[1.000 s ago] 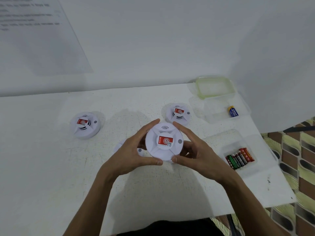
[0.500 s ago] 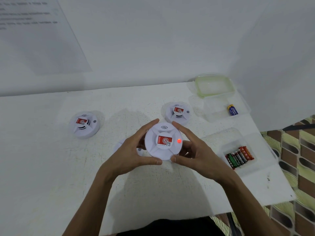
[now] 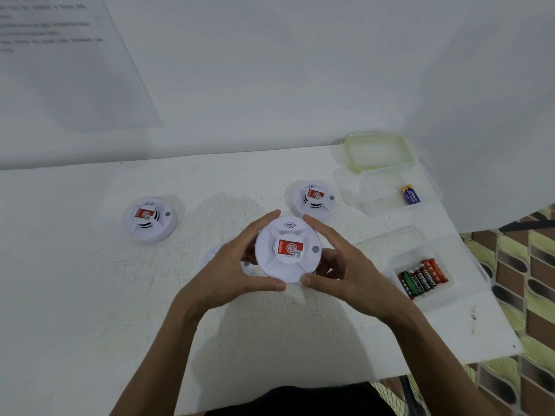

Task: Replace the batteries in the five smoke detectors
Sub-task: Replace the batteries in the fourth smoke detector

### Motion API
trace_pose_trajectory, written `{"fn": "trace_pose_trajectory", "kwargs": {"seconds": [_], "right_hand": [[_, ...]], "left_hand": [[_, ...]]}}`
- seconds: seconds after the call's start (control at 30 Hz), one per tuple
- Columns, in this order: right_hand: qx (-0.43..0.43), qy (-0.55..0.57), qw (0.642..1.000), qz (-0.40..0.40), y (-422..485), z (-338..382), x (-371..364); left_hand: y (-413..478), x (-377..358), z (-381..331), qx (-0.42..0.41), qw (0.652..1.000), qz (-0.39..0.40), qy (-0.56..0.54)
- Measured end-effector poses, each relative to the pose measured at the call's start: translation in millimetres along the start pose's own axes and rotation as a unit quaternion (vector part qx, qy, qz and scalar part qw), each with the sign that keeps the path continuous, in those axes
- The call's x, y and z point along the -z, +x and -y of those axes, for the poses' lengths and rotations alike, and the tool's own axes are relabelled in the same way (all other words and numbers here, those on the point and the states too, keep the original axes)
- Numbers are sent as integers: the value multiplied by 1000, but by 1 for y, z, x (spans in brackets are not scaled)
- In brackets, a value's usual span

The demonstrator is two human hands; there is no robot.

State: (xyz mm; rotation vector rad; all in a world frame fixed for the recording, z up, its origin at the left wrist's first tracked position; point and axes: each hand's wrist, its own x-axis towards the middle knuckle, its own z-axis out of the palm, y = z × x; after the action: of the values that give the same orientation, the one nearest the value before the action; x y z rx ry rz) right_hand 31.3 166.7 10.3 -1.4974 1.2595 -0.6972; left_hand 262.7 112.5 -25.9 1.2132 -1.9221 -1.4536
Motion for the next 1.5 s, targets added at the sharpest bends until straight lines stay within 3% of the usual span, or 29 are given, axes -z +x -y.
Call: {"fn": "trace_pose_trajectory", "kwargs": {"seconds": [1.03, 1.5], "right_hand": [[-1, -2, 1000, -1, 3, -2, -1], [-18, -51, 998, -27, 66, 0, -4]], "left_hand": [[0, 0, 2, -4, 1000, -1, -7], [22, 21, -2, 5, 995, -95, -17]]}}
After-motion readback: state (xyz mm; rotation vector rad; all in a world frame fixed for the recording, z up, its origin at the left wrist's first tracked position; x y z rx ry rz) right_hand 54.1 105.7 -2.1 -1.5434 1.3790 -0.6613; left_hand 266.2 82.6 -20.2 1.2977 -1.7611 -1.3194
